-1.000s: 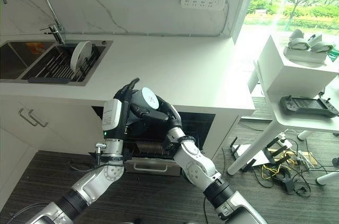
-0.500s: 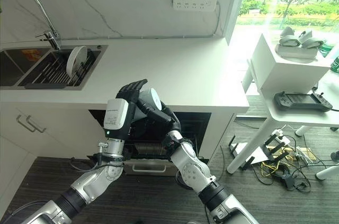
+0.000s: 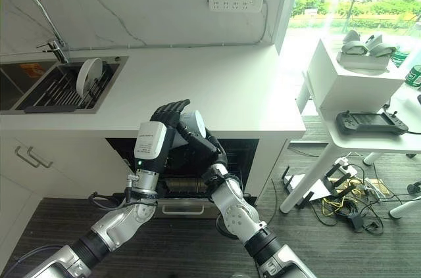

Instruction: Place the dishes in the dishwasher.

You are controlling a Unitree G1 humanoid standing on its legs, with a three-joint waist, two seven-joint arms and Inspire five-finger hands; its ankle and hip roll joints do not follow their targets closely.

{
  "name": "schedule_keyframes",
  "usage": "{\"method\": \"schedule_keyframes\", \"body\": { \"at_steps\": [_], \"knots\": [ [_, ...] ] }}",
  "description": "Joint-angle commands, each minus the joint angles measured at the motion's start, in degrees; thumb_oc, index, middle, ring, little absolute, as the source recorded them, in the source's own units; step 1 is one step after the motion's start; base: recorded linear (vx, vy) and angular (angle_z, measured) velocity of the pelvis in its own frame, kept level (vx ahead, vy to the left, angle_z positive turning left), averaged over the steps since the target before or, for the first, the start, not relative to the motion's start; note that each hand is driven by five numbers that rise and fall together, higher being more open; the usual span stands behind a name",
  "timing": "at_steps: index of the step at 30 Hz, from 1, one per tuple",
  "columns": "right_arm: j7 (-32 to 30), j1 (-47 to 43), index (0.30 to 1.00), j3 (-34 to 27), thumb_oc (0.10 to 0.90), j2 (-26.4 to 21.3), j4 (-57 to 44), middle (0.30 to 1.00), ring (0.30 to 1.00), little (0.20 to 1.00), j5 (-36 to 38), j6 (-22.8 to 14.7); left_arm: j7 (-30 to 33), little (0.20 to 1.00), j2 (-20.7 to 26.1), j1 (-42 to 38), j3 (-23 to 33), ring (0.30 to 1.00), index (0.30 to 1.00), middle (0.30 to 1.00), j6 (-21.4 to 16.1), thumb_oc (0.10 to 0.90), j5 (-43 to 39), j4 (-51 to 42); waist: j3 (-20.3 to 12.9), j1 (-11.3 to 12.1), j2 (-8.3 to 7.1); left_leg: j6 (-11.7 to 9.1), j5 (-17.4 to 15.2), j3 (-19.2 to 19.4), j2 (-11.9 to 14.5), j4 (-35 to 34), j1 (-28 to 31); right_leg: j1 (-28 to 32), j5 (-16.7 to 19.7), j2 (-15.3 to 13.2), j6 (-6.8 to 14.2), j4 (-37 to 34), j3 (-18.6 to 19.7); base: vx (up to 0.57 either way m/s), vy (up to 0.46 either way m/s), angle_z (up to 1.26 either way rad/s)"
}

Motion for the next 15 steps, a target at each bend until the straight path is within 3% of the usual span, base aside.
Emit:
{"method": "schedule_keyframes", "body": {
  "at_steps": [1,3,5,7,9,15],
  "knots": [
    [1.98,-5.89,0.3,-7.77,0.4,2.85,-7.78,0.3,0.3,0.3,-4.57,-8.5,-9.11,0.9,1.8,-6.54,-1.88,0.9,0.9,0.9,-6.72,0.8,0.36,-4.73,-2.6,-0.13,-1.23,2.4,-8.38,0.96,1.02,5.58,-1.08,4.73,3.63,-1.17,5.64,-8.95,2.09,0.0,0.0,0.0],
    [2.63,-5.3,0.3,-9.17,0.4,2.09,-8.13,0.3,0.3,0.3,-4.23,-8.42,-18.07,0.9,3.5,-6.3,-2.87,0.9,0.9,0.9,-8.58,0.8,0.03,-5.84,-2.64,-0.41,-0.81,2.31,-8.32,1.18,1.08,5.58,-1.08,4.57,3.71,-1.24,5.89,-8.95,2.26,-0.01,0.04,-0.01],
    [2.56,-4.4,0.3,-10.24,0.4,0.9,-8.72,0.3,0.3,0.3,-4.88,-8.84,-25.24,0.9,5.96,-5.94,-2.42,0.9,0.9,0.9,-9.93,0.8,-5.29,-7.68,-2.71,-0.56,-0.22,2.28,-8.21,1.38,1.16,5.58,-1.09,4.42,3.71,-1.39,6.16,-8.95,2.38,-0.01,0.053,-0.02],
    [2.54,-3.27,0.3,-11.57,0.4,0.05,-9.47,0.3,0.3,0.3,-4.98,-9.01,-30.23,0.9,7.8,-5.14,-1.05,0.9,0.9,0.9,-8.93,0.8,-6.45,-10.14,-2.81,-0.53,0.28,2.31,-8.12,1.48,1.22,5.58,-1.1,4.38,3.73,-1.49,6.38,-8.95,2.36,0.0,0.048,-0.07],
    [2.46,-2.0,0.3,-13.87,0.4,-1.29,-10.23,0.3,0.3,0.3,-5.76,-9.72,-37.62,0.9,11.21,-4.16,1.63,0.9,0.9,0.9,-8.39,0.8,-8.65,-12.94,-2.8,-0.25,0.91,2.33,-7.9,1.4,1.27,5.58,-1.09,4.41,3.83,-1.57,6.52,-8.95,2.29,0.0,0.037,-0.03],
    [2.3,0.37,0.3,-19.71,0.4,-3.43,-10.75,0.3,0.3,0.3,-7.5,-11.6,-50.27,0.9,17.73,-0.69,12.01,0.9,0.9,0.9,-7.6,0.8,-19.04,-19.22,-2.94,1.2,1.69,2.15,-7.29,0.66,1.26,5.58,-1.67,4.27,4.11,-2.21,6.79,-8.95,1.36,0.0,0.004,0.01]
  ]
}}
